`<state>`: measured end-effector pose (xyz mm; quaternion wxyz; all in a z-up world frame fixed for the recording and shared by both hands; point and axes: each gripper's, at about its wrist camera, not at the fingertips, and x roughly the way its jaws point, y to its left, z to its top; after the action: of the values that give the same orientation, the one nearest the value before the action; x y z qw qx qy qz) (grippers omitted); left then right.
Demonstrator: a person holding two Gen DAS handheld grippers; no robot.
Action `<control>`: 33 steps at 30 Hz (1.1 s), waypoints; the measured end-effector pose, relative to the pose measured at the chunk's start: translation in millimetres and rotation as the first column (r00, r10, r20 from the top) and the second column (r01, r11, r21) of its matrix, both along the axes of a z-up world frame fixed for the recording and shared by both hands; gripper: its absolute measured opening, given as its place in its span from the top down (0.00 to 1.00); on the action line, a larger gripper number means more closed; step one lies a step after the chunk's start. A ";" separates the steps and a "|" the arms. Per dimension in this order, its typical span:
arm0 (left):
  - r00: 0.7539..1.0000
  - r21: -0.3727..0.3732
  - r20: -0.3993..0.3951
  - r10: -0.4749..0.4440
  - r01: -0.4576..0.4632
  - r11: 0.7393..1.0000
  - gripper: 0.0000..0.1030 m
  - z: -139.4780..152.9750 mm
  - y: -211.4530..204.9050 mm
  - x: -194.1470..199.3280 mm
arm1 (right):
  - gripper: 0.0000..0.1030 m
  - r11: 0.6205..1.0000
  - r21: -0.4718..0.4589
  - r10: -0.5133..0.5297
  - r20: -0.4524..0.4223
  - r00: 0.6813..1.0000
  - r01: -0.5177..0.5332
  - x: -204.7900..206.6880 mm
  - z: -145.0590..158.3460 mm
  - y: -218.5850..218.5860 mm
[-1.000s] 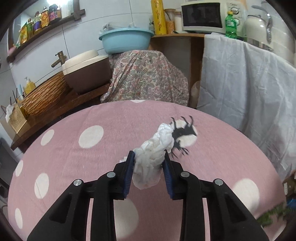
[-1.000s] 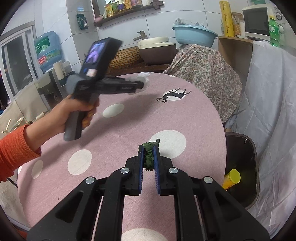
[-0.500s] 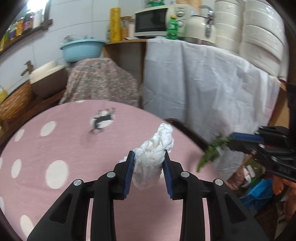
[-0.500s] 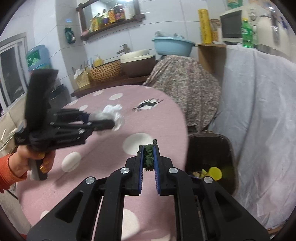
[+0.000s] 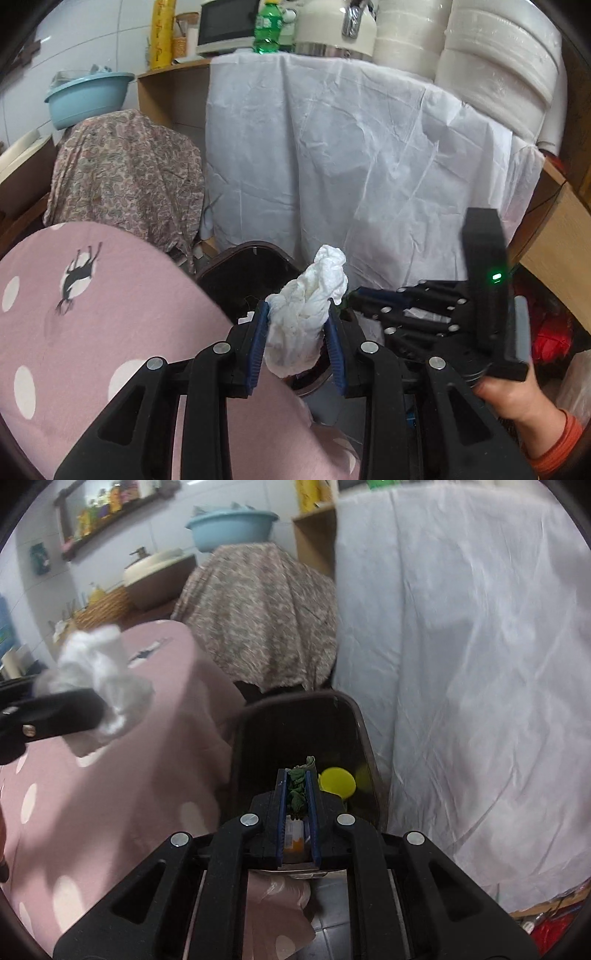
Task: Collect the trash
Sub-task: 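Carry leaves and tissue over the bin while the right gripper opens to drop the leaves, then open the left gripper over the bin to drop the white tissue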
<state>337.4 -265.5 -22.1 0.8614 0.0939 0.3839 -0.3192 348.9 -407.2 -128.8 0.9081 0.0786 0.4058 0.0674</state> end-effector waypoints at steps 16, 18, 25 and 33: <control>0.991 0.134 -0.115 0.071 -0.055 0.989 0.70 -54.0 -57.5 67.0 | 0.47 0.994 0.076 -0.070 -0.092 0.993 0.077 39.4 -75.5 -14.0; 0.988 0.143 -0.133 0.077 -0.057 0.988 0.70 -58.2 -61.7 71.4 | 0.47 0.994 0.075 -0.076 -0.089 0.993 0.083 34.9 -76.4 -15.5; 0.978 0.205 -0.181 0.108 -0.070 0.976 0.70 -75.6 -77.2 86.0 | 0.34 0.991 0.058 -0.122 -0.055 0.991 0.125 7.2 -72.6 -27.6; 0.966 0.257 -0.215 0.146 -0.089 0.962 0.64 -91.4 -84.1 98.5 | 0.30 0.987 0.059 -0.150 -0.025 0.988 0.152 -30.8 -63.8 -34.6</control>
<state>436.0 -349.6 -113.5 0.8099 0.1386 0.5232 -0.2261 318.1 -441.8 -192.6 0.9037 0.1372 0.4055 0.0098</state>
